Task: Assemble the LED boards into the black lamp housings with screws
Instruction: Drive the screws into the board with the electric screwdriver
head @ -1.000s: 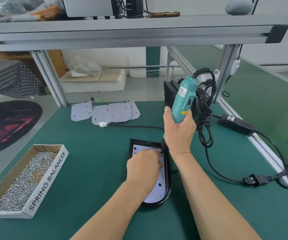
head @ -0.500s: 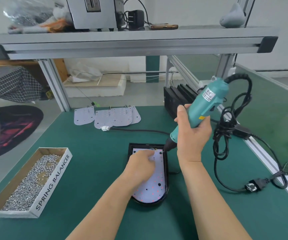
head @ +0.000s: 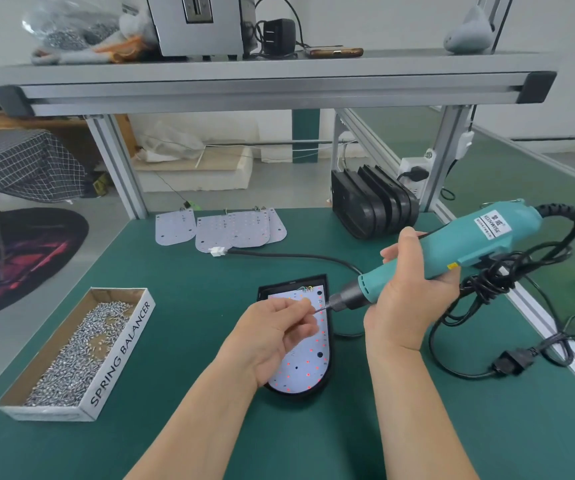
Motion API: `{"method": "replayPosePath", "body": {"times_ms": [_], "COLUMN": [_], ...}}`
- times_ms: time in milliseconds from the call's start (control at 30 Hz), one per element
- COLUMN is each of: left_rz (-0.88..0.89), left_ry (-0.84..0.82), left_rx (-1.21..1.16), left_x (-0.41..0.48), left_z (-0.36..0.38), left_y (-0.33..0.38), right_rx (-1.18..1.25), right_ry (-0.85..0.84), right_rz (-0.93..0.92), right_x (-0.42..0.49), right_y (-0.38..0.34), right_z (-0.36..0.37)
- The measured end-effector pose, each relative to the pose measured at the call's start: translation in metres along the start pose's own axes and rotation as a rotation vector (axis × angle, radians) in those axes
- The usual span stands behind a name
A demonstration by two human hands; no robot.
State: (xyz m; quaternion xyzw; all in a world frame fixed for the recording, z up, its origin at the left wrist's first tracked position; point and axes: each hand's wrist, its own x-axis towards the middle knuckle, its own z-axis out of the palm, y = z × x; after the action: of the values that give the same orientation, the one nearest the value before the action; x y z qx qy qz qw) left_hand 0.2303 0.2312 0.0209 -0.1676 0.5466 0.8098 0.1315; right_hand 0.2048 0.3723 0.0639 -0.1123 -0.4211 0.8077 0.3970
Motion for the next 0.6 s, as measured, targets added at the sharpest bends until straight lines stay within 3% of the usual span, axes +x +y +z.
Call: {"method": "replayPosePath", "body": {"times_ms": [233,600], "left_rz": [-0.156,-0.264], "left_ry": [-0.057,-0.069], "left_rx": [-0.391,-0.423], "left_x": [-0.009,-0.016], "left_z": [-0.004,0.003], "left_y": [-0.001,-0.006], "right_rx": [0.021,0.03], "right_ry": [0.009,0.014], "right_rz": [-0.005,-0.027], "right_x": [-0.007,-0.008], "right_y": [-0.011,-0.019], "right_z": [-0.003,-0.004]}}
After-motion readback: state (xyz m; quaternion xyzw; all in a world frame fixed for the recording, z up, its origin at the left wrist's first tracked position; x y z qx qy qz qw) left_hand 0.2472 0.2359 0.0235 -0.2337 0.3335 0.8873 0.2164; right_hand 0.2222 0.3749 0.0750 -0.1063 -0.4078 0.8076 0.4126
